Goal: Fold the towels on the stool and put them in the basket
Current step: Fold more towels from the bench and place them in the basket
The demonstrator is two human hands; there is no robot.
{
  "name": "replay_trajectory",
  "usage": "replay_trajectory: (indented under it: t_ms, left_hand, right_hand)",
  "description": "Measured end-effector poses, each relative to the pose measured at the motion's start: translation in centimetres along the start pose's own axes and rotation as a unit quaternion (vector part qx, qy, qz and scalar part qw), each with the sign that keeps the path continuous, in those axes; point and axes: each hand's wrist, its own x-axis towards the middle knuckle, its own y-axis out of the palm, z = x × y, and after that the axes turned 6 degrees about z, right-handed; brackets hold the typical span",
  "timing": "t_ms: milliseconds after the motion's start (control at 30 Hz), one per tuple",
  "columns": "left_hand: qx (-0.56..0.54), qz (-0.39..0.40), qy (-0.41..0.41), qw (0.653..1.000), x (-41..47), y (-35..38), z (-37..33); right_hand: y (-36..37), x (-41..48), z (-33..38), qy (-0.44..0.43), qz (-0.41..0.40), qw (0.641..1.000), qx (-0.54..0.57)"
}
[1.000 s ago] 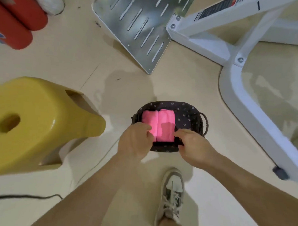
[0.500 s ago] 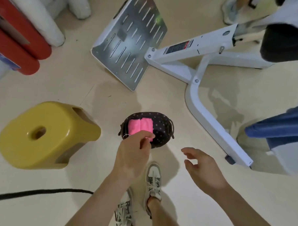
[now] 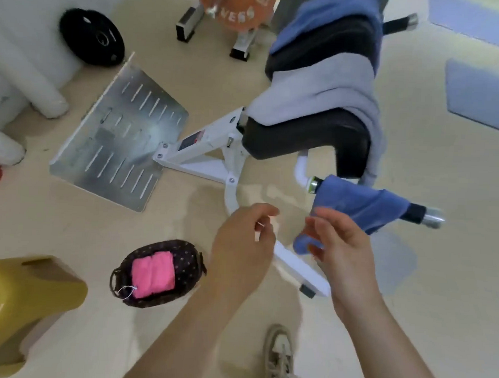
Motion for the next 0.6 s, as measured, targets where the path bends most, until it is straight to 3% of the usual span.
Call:
replay_trajectory:
  t_ms: [133,200,267,333,400,500,600]
  left_hand:
    - [0.096,-0.029,0.058,0.993,5.9,6.4,-5.1]
    - [0.146,-0.071,0.074,0.984,8.7,7.8,-6.5]
    - [0.128,-0.134,0.110,0.976,10.8,8.0,-7.7]
    - [0.130,-0.171,0.139,0.967,12.7,7.5,-8.9]
    - [0.181,-0.148,0.121,0.965,15.3,7.2,-9.6]
    - [0.231,-0.120,0.079,0.962,18.5,6.7,-9.9]
    - [0.247,-0.144,0.057,0.957,19.4,6.0,-10.2]
  right_hand:
    - [-6.5,4.6,2.6,-0.112,-0.009,0.990,-0.089]
    - [-8.5,6.9,3.7,-0.172,-0.035,0.972,-0.156]
    - [-9.3,9.8,4.1,-0.202,-0.050,0.955,-0.210]
    - [-9.2,13.1,3.9,-0.186,0.000,0.958,-0.220]
    - [-8.8,16.1,3.6,-0.151,0.046,0.968,-0.194]
    - [-8.5,18.5,3.0,-0.145,0.014,0.970,-0.196]
    - [-8.7,17.9,3.6,-0.161,0.003,0.968,-0.191]
